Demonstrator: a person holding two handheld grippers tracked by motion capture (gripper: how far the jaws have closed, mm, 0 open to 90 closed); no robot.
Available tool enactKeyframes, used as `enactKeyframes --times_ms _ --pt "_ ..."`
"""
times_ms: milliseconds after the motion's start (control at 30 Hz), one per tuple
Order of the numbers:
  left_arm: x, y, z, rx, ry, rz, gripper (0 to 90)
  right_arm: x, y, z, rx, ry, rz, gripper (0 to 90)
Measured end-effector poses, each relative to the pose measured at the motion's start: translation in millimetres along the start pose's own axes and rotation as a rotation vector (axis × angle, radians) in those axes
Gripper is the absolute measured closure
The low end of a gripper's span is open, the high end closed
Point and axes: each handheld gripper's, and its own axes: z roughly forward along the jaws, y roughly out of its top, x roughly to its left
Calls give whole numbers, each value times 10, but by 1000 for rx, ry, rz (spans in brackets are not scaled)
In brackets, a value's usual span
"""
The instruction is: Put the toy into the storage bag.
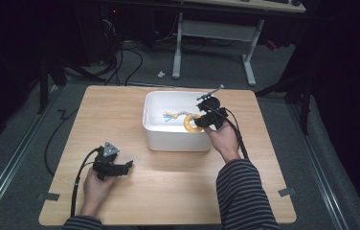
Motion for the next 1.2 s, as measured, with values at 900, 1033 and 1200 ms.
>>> enactKeyframes --times_ms 900,1033,1200 --pt "-1 1 2 0 2 0 201 -377 -501 -562 -186 -29 101 515" --pt "-1 1 2 0 3 0 201 -412 -573 -608 -198 -31 113 510" --pt "-1 1 1 0 2 0 201 -471 -694 -678 -208 -41 129 503"
